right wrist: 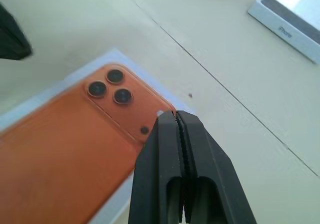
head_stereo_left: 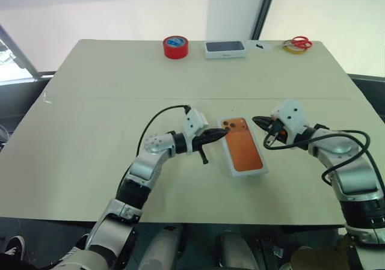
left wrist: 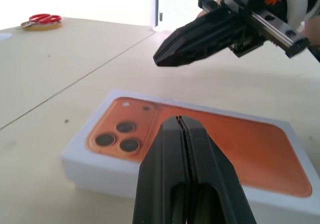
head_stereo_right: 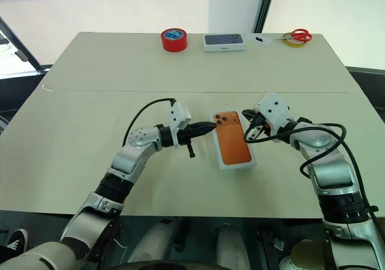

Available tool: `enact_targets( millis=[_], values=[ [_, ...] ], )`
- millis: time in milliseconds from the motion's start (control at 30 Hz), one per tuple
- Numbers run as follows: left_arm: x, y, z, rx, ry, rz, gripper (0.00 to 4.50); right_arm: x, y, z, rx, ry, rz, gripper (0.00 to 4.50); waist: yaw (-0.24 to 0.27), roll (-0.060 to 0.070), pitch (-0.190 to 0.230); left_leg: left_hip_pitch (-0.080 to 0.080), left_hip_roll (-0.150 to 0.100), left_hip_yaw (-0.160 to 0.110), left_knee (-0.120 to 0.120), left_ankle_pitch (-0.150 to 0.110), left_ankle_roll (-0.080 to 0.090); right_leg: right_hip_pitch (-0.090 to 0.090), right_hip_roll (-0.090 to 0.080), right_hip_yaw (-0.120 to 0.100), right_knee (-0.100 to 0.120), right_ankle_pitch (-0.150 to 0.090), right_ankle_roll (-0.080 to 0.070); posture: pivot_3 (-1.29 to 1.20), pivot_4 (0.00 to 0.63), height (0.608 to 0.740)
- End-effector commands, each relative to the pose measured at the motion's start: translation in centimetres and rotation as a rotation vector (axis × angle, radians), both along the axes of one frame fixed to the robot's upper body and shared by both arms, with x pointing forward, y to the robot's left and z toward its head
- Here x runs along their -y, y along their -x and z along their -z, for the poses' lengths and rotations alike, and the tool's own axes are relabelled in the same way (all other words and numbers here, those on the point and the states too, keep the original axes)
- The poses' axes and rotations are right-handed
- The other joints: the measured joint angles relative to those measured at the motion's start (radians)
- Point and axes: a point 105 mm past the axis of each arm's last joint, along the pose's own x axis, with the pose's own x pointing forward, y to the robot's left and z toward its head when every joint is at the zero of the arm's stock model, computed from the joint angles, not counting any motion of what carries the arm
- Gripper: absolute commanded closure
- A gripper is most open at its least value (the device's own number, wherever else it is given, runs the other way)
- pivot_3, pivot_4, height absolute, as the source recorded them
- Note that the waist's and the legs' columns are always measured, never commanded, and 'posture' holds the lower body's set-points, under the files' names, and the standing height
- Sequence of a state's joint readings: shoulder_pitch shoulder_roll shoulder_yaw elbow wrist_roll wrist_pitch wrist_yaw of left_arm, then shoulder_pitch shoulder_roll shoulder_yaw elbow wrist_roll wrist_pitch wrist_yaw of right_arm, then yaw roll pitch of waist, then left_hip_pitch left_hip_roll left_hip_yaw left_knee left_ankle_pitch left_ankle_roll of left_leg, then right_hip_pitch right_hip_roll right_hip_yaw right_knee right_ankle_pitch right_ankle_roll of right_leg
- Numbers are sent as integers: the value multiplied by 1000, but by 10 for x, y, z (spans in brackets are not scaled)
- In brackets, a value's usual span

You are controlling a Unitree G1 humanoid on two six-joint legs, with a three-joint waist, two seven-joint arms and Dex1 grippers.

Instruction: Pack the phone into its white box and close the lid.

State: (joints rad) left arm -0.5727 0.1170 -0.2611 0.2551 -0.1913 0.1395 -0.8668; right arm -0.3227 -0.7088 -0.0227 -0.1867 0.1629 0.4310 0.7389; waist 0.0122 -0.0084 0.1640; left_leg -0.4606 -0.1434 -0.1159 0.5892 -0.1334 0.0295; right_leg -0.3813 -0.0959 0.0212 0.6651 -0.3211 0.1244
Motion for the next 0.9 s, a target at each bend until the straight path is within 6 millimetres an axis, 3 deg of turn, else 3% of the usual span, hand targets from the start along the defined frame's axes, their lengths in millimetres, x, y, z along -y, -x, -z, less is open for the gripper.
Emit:
enact_targets(
  millis=[33, 133, 233, 333, 433, 567, 733, 800, 900],
  values=[
    [7, -2, 17, 5, -110, -7, 4500, -21, 14, 19, -13, 119, -107, 4440, -1, 0, 0, 0, 0, 0, 0, 0, 0, 0, 0, 0, 0, 0, 0, 0, 150, 740],
    [0, -8, 33, -18, -189, -54, 4500, -22, 22, 49, -43, 248, -117, 4440, -1, 0, 0, 0, 0, 0, 0, 0, 0, -1, 0, 0, 0, 0, 0, 0, 150, 740],
    [-10, -6, 45, -105, -202, -43, 4500, -22, 26, 58, -88, 220, -109, 4440, -2, -1, -4, 2, 0, 0, 0, -1, -2, 1, 0, 0, 0, 0, 0, 0, 150, 740],
    [-19, -10, 37, -89, -154, -82, 3668, -23, 27, 47, -172, 66, -116, 3681, -3, -1, -4, 7, 0, 0, 0, -3, -1, 7, 0, 0, -1, -1, 1, 0, 150, 740],
    [-27, -7, 13, -63, -52, -69, 2167, -18, 18, 23, -115, -12, -99, 2192, -7, -1, -4, 10, 0, 0, -2, -3, -1, 9, 0, 0, -2, -1, 1, 0, 150, 740],
    [-49, -4, -7, -36, -1, -83, 142, -15, 24, 3, -83, -95, -147, 127, -4, -1, -3, 9, 0, 0, -3, -3, -1, 8, -1, 0, -2, -1, 1, 0, 150, 740],
    [-116, 5, -32, -45, 61, -195, 55, 4, 63, -8, -173, -130, -309, 50, -2, 0, -3, 9, 0, 0, -4, -3, -1, 8, -1, 0, -3, -1, 1, 0, 150, 740],
    [-134, 7, -30, -86, 47, -243, 55, 11, 66, -15, -145, -119, -311, 50, -4, 0, -3, 9, 0, 0, -6, -3, -1, 8, -1, 1, -4, -1, 1, 0, 150, 740],
    [-179, 14, -29, -61, -16, -369, 55, 37, 54, -25, -84, -128, -204, 50, -8, 0, -3, 11, 1, 1, -6, -3, -1, 9, -1, 2, -3, -3, -1, 0, 150, 740]
  ],
)
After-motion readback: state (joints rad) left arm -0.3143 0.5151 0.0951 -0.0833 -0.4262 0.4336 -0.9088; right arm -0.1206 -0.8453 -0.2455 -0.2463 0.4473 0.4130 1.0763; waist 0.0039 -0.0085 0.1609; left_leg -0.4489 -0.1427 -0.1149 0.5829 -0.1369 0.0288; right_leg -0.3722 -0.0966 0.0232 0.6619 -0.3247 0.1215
